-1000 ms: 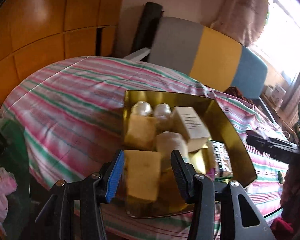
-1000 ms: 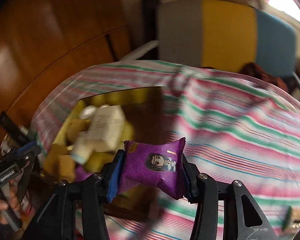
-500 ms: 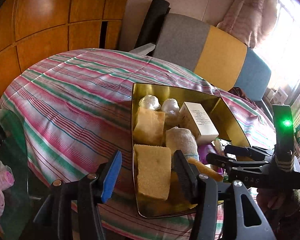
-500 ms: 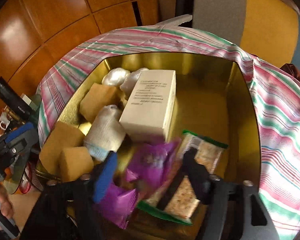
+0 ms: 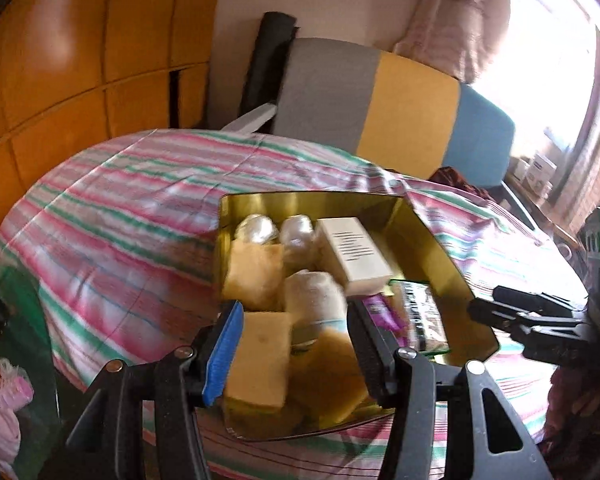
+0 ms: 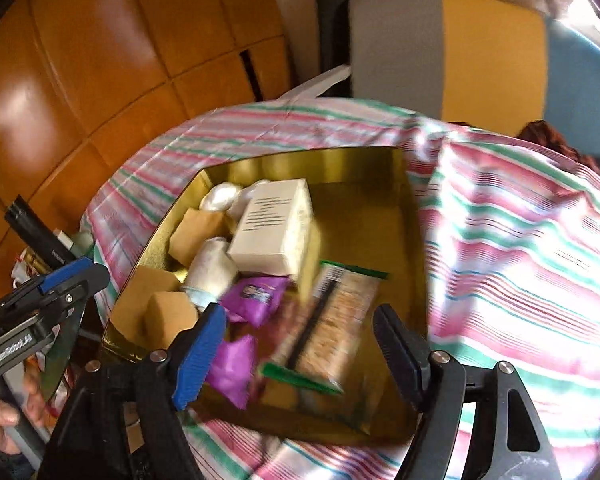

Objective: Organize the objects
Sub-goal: 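Lower the purple packet into the gold tray and release it with the right tool, then return both tools to the pile and grasp the second cracker bar with the left tool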

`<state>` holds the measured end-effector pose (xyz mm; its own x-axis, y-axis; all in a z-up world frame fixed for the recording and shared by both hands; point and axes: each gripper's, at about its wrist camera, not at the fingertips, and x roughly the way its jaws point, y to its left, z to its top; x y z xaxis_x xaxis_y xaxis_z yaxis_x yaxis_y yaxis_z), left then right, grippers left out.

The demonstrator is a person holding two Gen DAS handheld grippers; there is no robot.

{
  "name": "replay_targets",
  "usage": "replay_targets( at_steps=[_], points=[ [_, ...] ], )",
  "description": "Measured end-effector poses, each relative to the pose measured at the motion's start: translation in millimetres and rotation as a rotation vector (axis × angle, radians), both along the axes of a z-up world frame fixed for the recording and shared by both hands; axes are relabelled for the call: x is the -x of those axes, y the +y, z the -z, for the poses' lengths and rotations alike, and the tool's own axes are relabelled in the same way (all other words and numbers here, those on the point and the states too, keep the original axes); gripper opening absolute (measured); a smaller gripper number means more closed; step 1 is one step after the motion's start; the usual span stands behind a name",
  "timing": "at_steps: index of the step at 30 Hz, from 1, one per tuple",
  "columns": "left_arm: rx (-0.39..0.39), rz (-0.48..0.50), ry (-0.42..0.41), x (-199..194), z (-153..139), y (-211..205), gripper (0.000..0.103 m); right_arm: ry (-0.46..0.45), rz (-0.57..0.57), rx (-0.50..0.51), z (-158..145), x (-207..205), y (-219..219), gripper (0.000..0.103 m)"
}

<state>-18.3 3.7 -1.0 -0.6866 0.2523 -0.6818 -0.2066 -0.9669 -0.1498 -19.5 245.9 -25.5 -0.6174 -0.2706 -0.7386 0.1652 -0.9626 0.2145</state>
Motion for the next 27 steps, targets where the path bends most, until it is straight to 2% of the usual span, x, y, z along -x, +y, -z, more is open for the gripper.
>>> replay_targets(
  at_steps=[7,12,18,21,27],
  points=[
    [0.046,0.118,0.024,-6,-8,43,0.054,0.012,0.173,0.0,-12,-40,76,0.079],
    [0.072,0.205,0.02,-9,-9,78,0.054,0.019,0.338,0.0,-19,-74,142,0.08],
    [0.095,0.355,0.012,-16,-9,128,0.054,0.03,0.577,0.01,-26,-126,229,0.081],
    [0.107,0.443,0.015,-21,-8,160,0.054,0.043,0.734,0.025,-30,-160,273,0.081],
    [0.121,0.636,0.022,-36,-6,234,0.054,0.093,0.984,0.089,-31,-218,330,0.086]
  ],
)
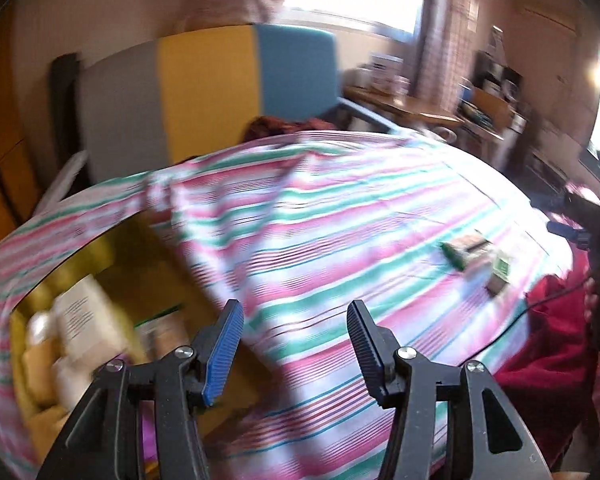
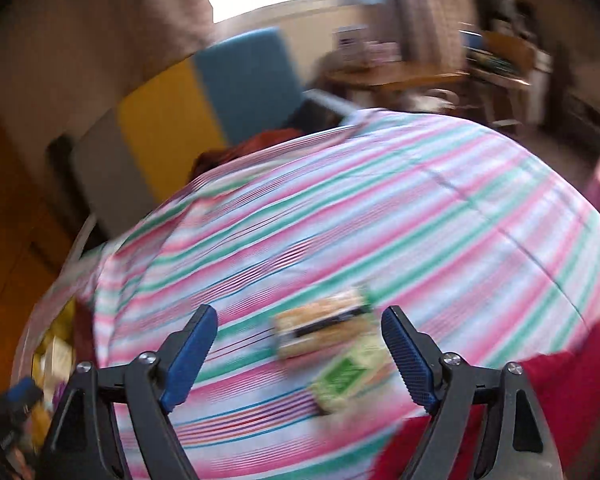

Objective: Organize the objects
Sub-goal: 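Return both tools to the pile and grasp the second cracker bar with the left tool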

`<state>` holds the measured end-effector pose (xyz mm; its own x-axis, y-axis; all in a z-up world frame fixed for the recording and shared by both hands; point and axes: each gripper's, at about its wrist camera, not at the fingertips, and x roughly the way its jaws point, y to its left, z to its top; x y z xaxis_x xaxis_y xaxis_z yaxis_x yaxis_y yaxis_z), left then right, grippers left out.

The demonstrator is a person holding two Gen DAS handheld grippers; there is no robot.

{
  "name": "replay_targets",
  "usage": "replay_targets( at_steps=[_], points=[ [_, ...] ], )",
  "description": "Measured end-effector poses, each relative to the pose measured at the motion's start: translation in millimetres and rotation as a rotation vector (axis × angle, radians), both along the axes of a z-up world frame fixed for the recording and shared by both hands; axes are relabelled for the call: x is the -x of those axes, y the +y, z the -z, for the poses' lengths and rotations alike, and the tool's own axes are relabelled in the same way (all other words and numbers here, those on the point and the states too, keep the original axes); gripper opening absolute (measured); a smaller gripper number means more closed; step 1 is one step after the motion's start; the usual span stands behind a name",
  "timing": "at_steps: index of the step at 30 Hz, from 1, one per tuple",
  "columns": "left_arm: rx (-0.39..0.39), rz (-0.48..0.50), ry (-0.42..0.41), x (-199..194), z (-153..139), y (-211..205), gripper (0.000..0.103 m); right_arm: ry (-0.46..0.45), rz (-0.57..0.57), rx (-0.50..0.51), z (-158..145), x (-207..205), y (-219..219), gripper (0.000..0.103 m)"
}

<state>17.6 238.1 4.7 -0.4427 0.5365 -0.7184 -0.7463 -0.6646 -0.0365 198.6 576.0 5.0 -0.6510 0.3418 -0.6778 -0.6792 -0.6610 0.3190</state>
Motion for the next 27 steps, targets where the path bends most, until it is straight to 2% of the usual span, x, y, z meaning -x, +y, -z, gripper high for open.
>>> replay_targets(
  at_steps=[2,4,8,11,14,20,27],
  points=[
    [0.021,0.063,-0.004,-5,5,28,0.054,0.092,0.06,0.089,6,-18,15,0.086],
    [0.039,0.132,0.0,-11,11,55,0.055,0.142,0.1,0.134,10,-28,24,0.086],
    [0.072,0.285,0.004,-26,24,114,0.054,0.205,0.101,0.164,11,-34,28,0.086],
    [0.115,0.396,0.001,-34,36,156,0.056,0.22,0.093,0.171,11,-33,28,0.087],
    [0.163,0.502,0.02,-42,48,194,0.072,0.237,0.088,0.181,13,-34,28,0.087],
    [0.227,0.673,0.008,-54,65,257,0.072,0.264,0.084,0.223,18,-37,32,0.088],
    [0.291,0.786,-0.017,-58,87,303,0.073,0.282,0.07,0.243,21,-40,31,0.088]
  ],
)
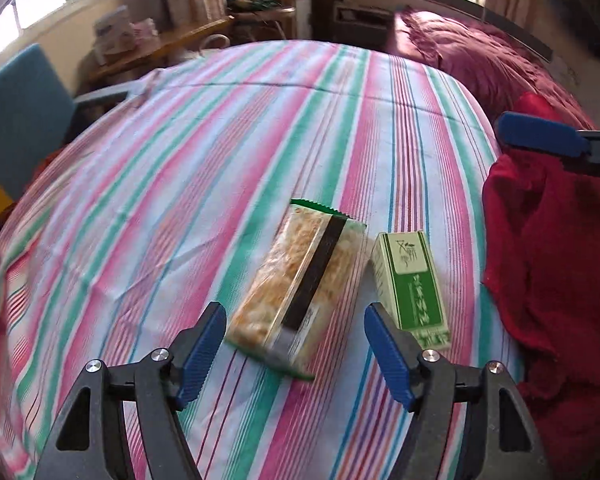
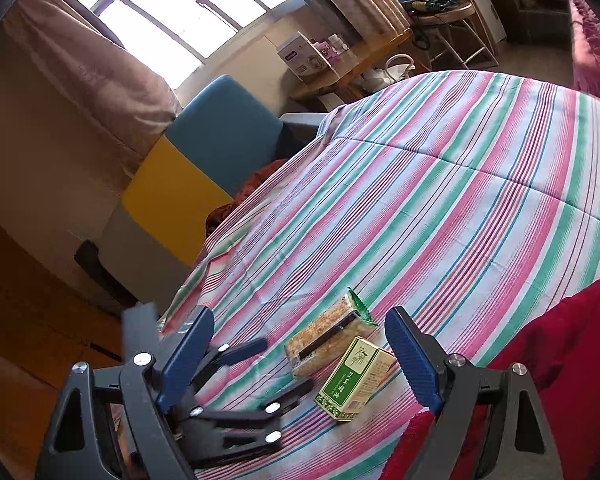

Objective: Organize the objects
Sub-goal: 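Return both tools to the pile and grasp the second cracker bar with the left tool, then grasp the green printed box with the right tool while the left tool holds the bar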

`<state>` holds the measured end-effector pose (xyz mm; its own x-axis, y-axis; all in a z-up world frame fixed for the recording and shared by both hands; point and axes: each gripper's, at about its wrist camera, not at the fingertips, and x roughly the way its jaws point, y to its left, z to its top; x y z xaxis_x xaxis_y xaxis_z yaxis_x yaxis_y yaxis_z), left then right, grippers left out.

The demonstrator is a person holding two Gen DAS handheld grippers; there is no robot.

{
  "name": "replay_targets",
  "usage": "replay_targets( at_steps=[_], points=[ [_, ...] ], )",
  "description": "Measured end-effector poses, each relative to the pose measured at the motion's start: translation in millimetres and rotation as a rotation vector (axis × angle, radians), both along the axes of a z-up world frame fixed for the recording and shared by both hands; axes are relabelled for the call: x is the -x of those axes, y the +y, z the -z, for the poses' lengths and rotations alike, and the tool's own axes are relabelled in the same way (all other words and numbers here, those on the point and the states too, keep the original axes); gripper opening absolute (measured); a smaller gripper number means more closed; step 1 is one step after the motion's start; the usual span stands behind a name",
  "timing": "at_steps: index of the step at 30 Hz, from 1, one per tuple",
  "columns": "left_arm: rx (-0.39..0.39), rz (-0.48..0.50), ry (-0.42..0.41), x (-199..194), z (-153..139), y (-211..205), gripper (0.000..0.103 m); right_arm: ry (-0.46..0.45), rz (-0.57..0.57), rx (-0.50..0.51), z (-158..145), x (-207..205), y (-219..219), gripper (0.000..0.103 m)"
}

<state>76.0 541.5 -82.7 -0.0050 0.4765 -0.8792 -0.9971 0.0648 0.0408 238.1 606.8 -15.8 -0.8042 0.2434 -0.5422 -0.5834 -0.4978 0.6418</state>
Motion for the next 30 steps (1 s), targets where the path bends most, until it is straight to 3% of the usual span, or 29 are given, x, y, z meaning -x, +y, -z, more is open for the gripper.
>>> replay_targets(
  at_steps=[7,9,12,15,23,27,30],
  points=[
    [0.031,-0.003,-0.074,9,18,19,0.07,0.006,-0.004,0.026,3,1,1,0.088],
    [0.011,-0.031,-0.089,13,18,17,0.054,0.002,-0.003,0.027,3,1,1,0.088],
    [-0.002,-0.09,-0.103,16,16,5,0.051,-0.005,0.001,0.029,4,1,1,0.088],
    [-0.038,-0.155,-0.095,17,16,-30,0.051,-0.009,0.004,0.039,5,1,2,0.088],
    [-0.116,-0.467,-0.092,40,12,-163,0.051,-0.072,-0.09,0.122,18,17,5,0.092],
    [-0.142,-0.535,-0.092,33,11,-204,0.051,-0.128,-0.159,0.137,23,31,3,0.097],
    [-0.167,-0.549,-0.101,25,12,-225,0.051,-0.231,-0.283,0.111,24,53,-5,0.101]
  ],
)
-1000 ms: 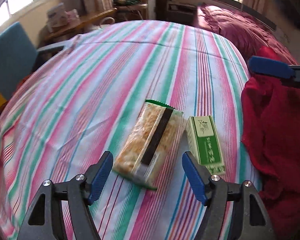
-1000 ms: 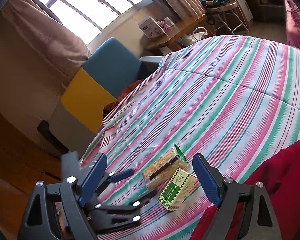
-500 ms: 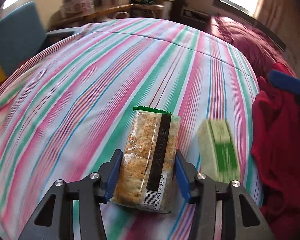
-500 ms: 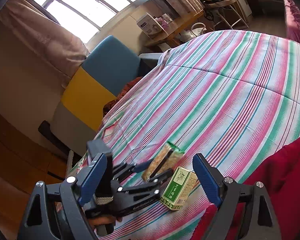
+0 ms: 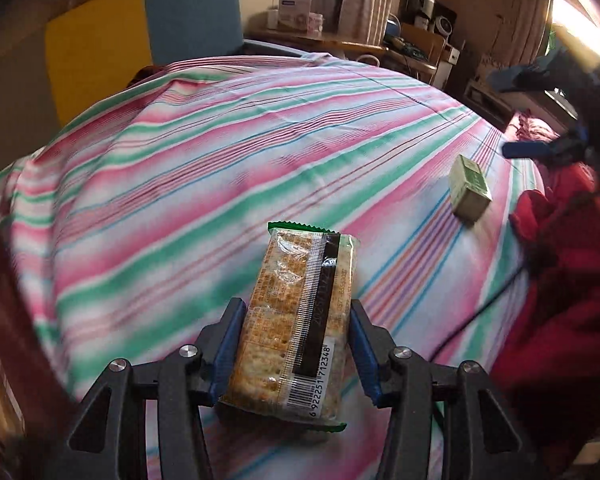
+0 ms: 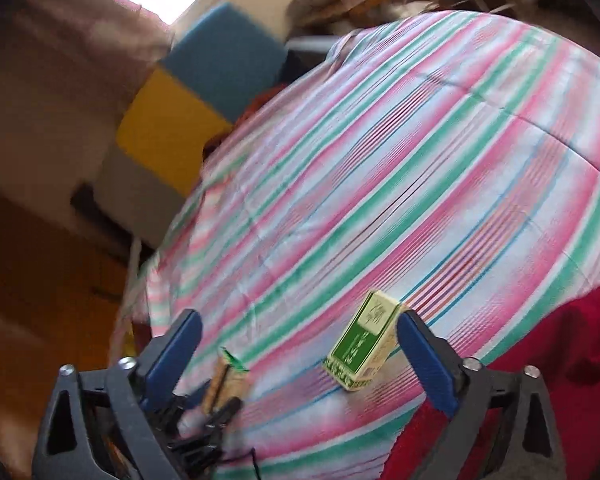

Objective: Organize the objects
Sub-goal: 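Grasp the green printed box with the right tool while the left tool holds the bar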

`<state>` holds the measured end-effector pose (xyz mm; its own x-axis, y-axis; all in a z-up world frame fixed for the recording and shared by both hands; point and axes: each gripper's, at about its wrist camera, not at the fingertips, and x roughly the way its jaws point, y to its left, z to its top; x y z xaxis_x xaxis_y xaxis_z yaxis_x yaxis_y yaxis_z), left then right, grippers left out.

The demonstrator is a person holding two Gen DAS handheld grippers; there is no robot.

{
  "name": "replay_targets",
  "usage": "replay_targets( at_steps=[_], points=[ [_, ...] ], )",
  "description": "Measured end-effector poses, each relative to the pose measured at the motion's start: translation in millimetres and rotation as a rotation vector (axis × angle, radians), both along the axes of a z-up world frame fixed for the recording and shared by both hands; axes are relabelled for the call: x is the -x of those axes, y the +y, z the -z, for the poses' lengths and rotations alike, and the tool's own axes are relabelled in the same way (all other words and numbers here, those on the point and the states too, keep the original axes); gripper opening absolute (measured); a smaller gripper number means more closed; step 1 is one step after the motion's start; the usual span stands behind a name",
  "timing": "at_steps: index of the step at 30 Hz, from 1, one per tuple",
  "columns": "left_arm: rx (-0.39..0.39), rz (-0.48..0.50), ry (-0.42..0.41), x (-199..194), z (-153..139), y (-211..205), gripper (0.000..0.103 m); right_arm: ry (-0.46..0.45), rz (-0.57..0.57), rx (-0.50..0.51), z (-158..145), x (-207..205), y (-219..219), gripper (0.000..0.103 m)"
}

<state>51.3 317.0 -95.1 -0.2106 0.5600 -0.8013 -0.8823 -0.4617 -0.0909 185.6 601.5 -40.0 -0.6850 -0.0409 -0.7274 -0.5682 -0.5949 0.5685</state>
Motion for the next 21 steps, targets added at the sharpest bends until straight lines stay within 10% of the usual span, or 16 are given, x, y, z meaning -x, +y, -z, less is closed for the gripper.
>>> replay_targets(
  at_steps=[10,21],
  points=[
    [-0.051,-0.002,0.003,-4,5,-10,0.051,-0.494,-0.623,-0.464,12,72,-53,0.103],
    [-0.07,-0.013,-0.019,-1,6,-9,0.051,-0.662,-0.75,-0.476,53,89,-40,0.103]
  ],
)
